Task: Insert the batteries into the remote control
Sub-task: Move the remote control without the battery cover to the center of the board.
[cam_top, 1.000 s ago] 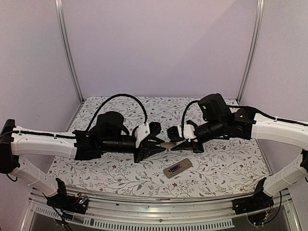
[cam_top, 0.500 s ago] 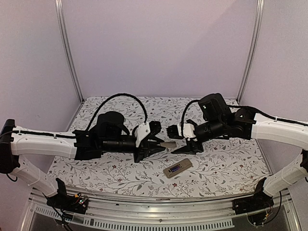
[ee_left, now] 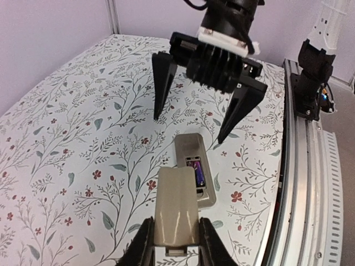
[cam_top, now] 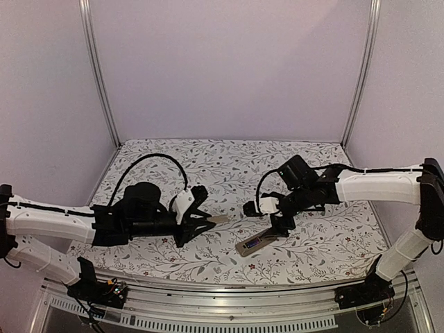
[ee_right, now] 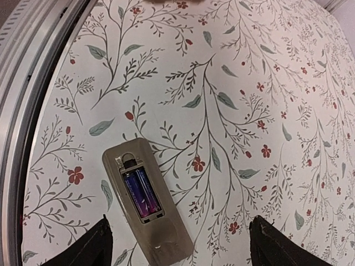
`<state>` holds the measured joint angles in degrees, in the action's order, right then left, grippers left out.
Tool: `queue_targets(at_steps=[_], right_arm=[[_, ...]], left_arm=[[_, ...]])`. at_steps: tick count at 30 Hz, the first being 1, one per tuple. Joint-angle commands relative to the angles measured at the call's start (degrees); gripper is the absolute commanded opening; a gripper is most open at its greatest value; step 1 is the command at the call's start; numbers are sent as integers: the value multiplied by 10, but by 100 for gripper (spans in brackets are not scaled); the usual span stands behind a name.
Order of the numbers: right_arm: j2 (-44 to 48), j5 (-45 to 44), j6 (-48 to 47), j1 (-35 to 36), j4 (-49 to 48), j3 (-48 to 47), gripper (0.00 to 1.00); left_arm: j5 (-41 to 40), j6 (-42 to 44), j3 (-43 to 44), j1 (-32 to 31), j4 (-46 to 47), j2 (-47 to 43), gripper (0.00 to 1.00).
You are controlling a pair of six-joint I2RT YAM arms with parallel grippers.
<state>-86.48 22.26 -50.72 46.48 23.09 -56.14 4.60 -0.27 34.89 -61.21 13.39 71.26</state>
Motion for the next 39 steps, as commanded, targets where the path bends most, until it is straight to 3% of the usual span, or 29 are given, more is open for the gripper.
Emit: queue_targets(at_steps=[1, 11, 20, 35, 39], right_arm=[[-89, -28, -34, 0, 44, -28, 84], [-196, -46, -56, -6, 96, -71, 79], [-205, -39, -38, -5, 108, -69, 55], [-148, 4, 15, 62, 59, -9, 52], [-127, 26, 46, 67, 29, -1, 57]], left_arm=[[-44, -49, -43, 9, 18, -47, 6], [-44, -63, -76, 8, 37, -57, 7], [-23, -39, -77, 8, 56, -33, 7], [66, -16, -82, -3, 76, 34, 7], [73, -1, -91, -19, 99, 50, 6]])
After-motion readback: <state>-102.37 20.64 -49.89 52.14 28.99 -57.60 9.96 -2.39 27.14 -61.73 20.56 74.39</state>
